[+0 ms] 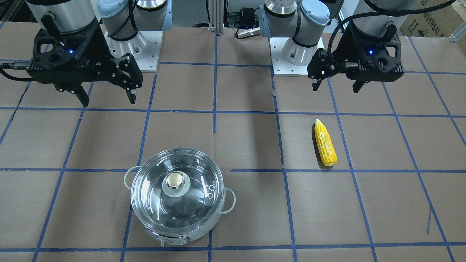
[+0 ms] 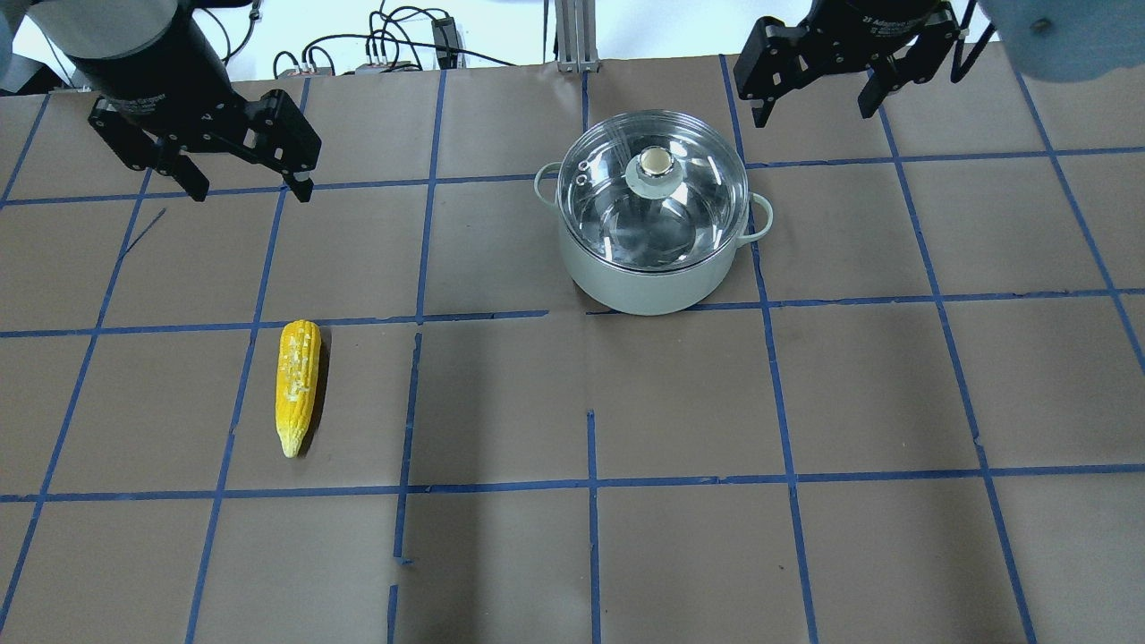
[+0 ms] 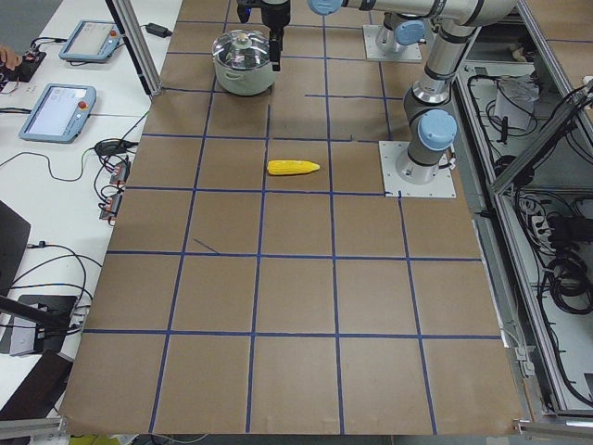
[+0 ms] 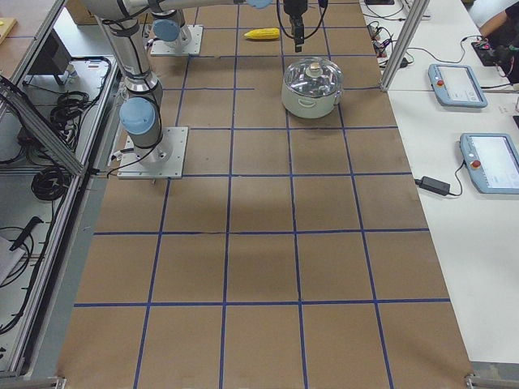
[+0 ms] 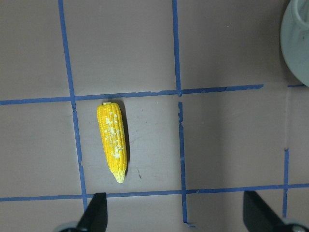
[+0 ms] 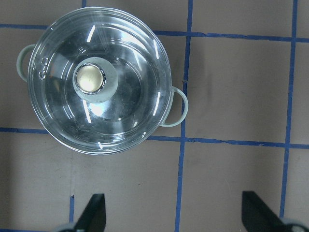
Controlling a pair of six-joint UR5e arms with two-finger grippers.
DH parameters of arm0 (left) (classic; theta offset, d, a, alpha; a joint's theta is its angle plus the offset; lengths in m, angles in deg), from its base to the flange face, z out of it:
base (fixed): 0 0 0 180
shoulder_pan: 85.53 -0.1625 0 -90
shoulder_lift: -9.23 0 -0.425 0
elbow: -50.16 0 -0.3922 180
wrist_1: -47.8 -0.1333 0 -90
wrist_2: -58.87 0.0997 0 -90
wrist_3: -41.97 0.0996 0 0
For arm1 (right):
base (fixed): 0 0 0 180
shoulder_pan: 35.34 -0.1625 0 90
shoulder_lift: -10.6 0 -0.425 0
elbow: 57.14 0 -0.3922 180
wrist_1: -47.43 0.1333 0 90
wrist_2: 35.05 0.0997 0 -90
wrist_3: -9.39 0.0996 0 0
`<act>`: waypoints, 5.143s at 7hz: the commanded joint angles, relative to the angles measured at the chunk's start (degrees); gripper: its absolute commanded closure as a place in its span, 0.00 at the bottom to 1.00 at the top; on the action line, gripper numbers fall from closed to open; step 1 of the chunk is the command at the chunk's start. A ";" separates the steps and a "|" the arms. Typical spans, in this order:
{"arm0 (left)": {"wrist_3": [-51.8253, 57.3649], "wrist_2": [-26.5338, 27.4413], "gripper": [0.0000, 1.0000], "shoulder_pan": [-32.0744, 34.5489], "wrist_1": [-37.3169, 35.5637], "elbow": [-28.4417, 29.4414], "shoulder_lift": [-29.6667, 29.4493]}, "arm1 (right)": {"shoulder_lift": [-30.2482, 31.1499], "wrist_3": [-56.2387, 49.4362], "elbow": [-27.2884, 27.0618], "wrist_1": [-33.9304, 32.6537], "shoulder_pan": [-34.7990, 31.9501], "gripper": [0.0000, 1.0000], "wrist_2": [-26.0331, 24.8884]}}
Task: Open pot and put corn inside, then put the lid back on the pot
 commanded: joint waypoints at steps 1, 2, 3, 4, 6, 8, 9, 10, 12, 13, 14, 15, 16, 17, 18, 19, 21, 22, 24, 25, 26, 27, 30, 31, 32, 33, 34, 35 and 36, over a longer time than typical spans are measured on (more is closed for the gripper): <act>0.08 0.04 0.00 0.02 -0.08 -0.20 0.13 | -1.04 -0.16 0.40 6.63 0.03 0.01 0.51; 0.08 0.13 0.00 0.02 -0.08 -0.29 0.30 | -0.87 -0.16 0.40 7.38 0.12 0.01 0.42; 0.08 0.13 0.00 0.02 -0.08 -0.38 0.30 | -0.87 -0.07 0.40 7.39 0.03 0.01 -0.19; 0.08 0.04 0.00 0.02 -0.08 -0.38 0.30 | -0.95 -0.07 0.40 7.39 -0.06 0.01 -0.37; 0.08 0.13 0.00 0.02 -0.08 -0.38 0.30 | -1.57 0.02 0.66 7.39 -0.06 0.01 -0.28; 0.08 0.04 0.00 0.11 -0.08 -0.47 0.39 | -4.10 0.71 2.58 6.69 -0.14 0.01 0.24; 0.08 0.04 0.00 0.11 -0.08 -0.38 0.30 | -7.95 0.90 6.51 6.78 -0.58 0.01 0.51; 0.08 0.04 0.00 0.11 -0.08 -0.38 0.30 | -11.90 0.98 11.51 7.04 -2.15 0.01 0.34; 0.08 0.13 0.00 0.11 -0.08 -0.56 0.39 | -18.94 4.74 16.38 5.90 -6.28 0.01 -0.19; 0.08 0.04 0.00 0.11 -0.08 -0.56 0.39 | -21.32 6.77 16.48 2.16 -7.25 0.01 -0.37; 0.08 0.04 0.00 0.11 -0.08 -0.56 0.39 | -23.17 6.87 16.40 -0.67 -7.61 0.02 -0.28; 0.08 0.04 0.00 0.11 -0.08 -0.56 0.39 | -24.24 6.87 16.22 -2.26 -7.62 0.02 -0.37; 0.08 -0.04 0.00 0.11 -0.08 -0.47 0.30 | -25.29 6.87 15.79 -4.45 -7.62 0.02 -0.46; 0.08 -0.05 0.00 0.11 -0.08 -0.47 0.30 | -26.08 6.70 15.52 -5.52 -7.62 0.03 -0.54; 0.08 -0.05 0.00 0.11 -0.08 -0.38 0.22 | -26.53 6.44 15.43 -5.53 -7.62 0.03 -0.46; 0.08 -0.05 0.00 0.11 -0.08 -0.47 0.30 | -26.62 6.52 15.00 -5.62 -7.62 0.03 -0.37; 0.08 -0.05 0.00 0.11 -0.08 -0.56 0.30 | -26.44 6.17 12.54 -7.45 -7.62 0.05 -0.54; 0.08 -0.05 0.00 0.11 -0.08 -0.56 0.39 | -26.27 6.35 11.75 -8.33 -7.79 0.05 -1.33; 0.08 -0.05 0.00 0.11 -0.08 -0.73 0.48 | -26.27 6.61 11.48 -9.48 -7.88 0.05 -1.34; 0.08 -0.05 0.00 0.11 -0.08 -0.73 0.48 | -26.35 6.70 11.04 -11.31 -8.40 0.05 -1.42; 0.08 0.04 0.00 0.11 -0.08 -0.73 0.48 | -26.27 6.79 9.21 -13.85 -8.93 0.04 -1.51; 0.08 0.04 0.00 0.11 -0.08 -0.73 0.48 | -26.09 6.70 7.54 -16.05 -8.93 0.04 -1.60; 0.08 0.04 0.00 0.11 -0.08 -0.73 0.48 | -25.92 6.35 7.26 -14.94 -8.76 0.04 -3.95; 0.08 0.04 0.00 0.11 -0.08 -0.73 0.48 | -25.31 6.35 7.08 -14.06 -8.76 0.04 -4.15; 0.08 0.04 0.00 0.11 -0.08 -0.73 0.48 | -24.60 6.35 6.73 -13.10 -8.76 0.04 -4.15; 0.08 0.04 0.00 0.11 -0.08 -0.73 0.48 | -24.08 6.43 5.68 -13.17 -8.85 0.05 -4.15; 0.08 0.04 0.00 0.11 -0.08 -0.73 0.48 | -23.81 6.52 4.72 -13.87 -8.85 0.05 -4.06; 0.08 0.13 0.00 0.11 -0.08 -0.73 0.48 | -23.81 6.61 4.62 -14.05 -8.85 0.04 -3.89; 0.08 0.13 0.00 0.11 -0.08 -0.73 0.48 | -24.07 6.61 4.62 -14.92 -8.85 0.05 -3.97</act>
